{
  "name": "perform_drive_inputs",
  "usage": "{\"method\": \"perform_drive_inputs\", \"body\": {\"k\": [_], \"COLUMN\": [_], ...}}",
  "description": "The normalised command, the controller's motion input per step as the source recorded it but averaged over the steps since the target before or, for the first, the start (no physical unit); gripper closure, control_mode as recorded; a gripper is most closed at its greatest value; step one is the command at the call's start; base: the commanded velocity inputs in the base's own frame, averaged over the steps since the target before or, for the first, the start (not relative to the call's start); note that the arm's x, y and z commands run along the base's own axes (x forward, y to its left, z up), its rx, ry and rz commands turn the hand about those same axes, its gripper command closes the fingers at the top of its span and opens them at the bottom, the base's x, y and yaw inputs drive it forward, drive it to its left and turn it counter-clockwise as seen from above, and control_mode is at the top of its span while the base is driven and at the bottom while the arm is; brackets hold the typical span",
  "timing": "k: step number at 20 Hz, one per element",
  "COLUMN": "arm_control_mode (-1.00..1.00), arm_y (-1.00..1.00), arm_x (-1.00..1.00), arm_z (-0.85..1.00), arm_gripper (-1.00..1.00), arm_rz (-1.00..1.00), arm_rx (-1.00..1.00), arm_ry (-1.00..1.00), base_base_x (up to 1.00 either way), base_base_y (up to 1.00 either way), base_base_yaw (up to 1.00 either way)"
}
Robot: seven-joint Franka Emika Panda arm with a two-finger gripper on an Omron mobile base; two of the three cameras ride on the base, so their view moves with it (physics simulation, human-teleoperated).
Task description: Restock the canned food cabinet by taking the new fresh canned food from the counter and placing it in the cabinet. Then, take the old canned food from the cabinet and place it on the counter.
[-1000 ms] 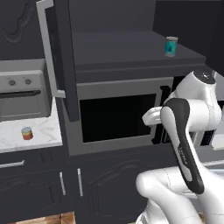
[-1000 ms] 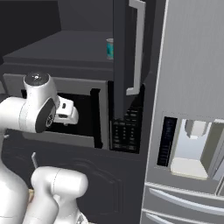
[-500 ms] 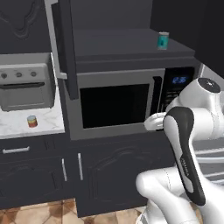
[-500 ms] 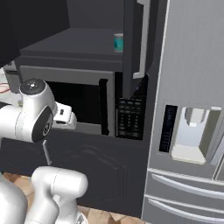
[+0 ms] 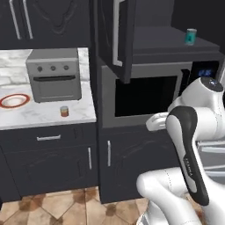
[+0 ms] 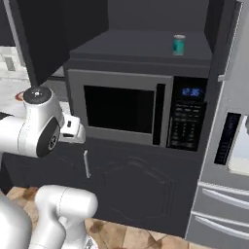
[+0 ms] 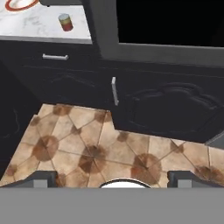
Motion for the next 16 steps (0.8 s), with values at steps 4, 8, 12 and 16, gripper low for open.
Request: {"method": "perform_drive_inputs", "body": {"k": [4, 8, 12, 16], "arm_control_mode": [1.0, 1.0, 1.0, 1.0], "arm_y": [0.0, 0.0, 0.0, 0.0], "arm_x": [0.0, 0.0, 0.0, 0.0], "arm_z": [0.0, 0.0, 0.0, 0.0], "arm_gripper": [-1.0, -1.0, -1.0, -1.0], "arm_rz": [0.0, 0.0, 0.0, 0.0], "arm_rx": [0.0, 0.0, 0.0, 0.0], "arm_ry": [0.0, 0.0, 0.0, 0.0], "base_base_x": [-0.09, -0.05, 0.29, 0.63], "base_base_y": [0.98, 0.97, 0.45, 0.04], "base_base_yaw": [0.01, 0.01, 0.0, 0.0]}}
